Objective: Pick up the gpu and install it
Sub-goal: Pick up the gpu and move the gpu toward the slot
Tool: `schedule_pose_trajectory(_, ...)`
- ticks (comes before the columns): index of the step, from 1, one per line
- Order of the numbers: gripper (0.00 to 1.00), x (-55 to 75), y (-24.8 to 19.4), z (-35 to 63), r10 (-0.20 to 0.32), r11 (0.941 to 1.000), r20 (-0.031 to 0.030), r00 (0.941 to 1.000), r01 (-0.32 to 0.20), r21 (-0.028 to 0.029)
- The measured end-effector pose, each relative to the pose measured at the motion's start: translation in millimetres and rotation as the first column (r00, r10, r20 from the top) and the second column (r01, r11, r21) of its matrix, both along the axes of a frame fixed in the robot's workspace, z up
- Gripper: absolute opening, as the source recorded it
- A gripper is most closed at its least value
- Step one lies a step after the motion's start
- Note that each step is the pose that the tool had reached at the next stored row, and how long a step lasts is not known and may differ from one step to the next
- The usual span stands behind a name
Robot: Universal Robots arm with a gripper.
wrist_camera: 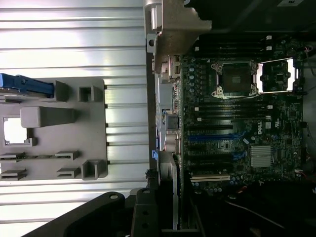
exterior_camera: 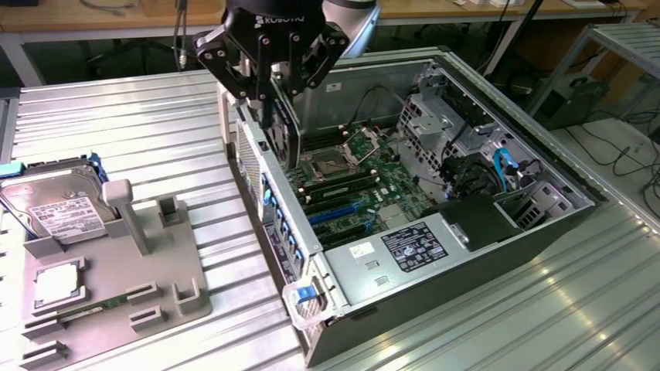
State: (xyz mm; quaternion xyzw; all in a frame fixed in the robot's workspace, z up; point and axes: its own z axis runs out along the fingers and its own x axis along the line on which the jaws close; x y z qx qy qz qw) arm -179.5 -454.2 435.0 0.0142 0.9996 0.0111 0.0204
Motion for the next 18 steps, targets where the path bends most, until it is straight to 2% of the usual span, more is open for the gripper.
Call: schedule_pose_trajectory(18, 0.28, 24.3, 0.0, -0.1, 0.027, 0.9996, -0.0028, 0.9996, -0.027, 0.0000)
